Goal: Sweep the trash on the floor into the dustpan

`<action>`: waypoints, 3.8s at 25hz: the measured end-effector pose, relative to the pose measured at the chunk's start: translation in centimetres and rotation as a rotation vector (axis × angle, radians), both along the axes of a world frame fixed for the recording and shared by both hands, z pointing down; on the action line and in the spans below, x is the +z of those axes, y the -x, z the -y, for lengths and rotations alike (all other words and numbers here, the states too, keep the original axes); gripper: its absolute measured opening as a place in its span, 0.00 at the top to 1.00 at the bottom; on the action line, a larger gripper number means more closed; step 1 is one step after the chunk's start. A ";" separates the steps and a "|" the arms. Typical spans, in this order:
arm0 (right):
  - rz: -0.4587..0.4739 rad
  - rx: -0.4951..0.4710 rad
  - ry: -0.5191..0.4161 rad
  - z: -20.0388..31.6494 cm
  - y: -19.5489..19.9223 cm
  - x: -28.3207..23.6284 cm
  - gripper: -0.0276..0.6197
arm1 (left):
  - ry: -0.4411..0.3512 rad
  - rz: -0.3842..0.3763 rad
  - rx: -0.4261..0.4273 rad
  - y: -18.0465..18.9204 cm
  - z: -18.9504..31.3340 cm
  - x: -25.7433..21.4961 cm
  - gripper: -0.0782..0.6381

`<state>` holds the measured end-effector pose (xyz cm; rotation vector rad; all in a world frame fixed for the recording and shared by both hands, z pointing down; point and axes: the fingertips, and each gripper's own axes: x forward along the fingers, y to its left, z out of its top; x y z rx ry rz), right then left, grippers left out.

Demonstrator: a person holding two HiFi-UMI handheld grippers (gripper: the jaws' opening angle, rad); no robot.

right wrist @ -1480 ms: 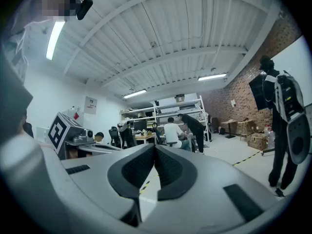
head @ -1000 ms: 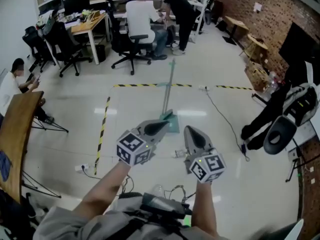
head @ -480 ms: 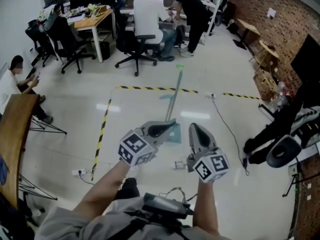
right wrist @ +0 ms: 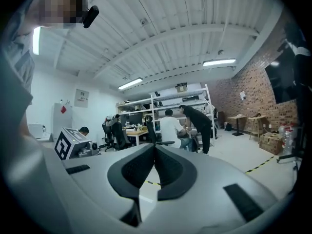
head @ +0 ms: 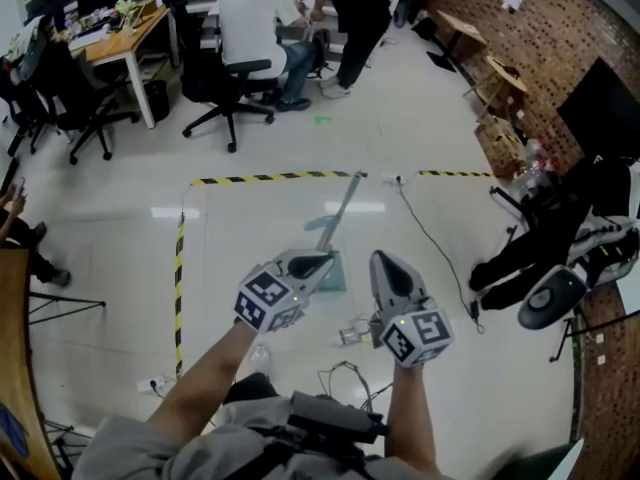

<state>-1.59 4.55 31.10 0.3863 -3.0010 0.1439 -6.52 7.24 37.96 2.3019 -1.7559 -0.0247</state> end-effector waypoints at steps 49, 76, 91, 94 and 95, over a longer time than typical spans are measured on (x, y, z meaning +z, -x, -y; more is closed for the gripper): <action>-0.213 -0.144 0.175 20.2 16.9 15.5 0.64 | 0.536 0.149 0.221 8.1 23.2 26.7 0.72; -0.181 -0.143 0.162 22.4 16.7 15.8 0.82 | 0.516 0.176 0.221 7.6 22.8 26.8 0.73; -0.223 -0.070 0.099 21.4 12.3 13.7 0.82 | 0.557 0.208 0.212 8.9 21.5 24.8 0.73; -0.196 -0.007 0.066 20.7 11.2 10.7 0.82 | 0.548 0.242 0.245 9.7 20.3 21.5 0.73; -0.186 0.012 0.050 20.3 11.0 9.5 0.82 | 0.545 0.256 0.257 10.0 19.8 20.3 0.73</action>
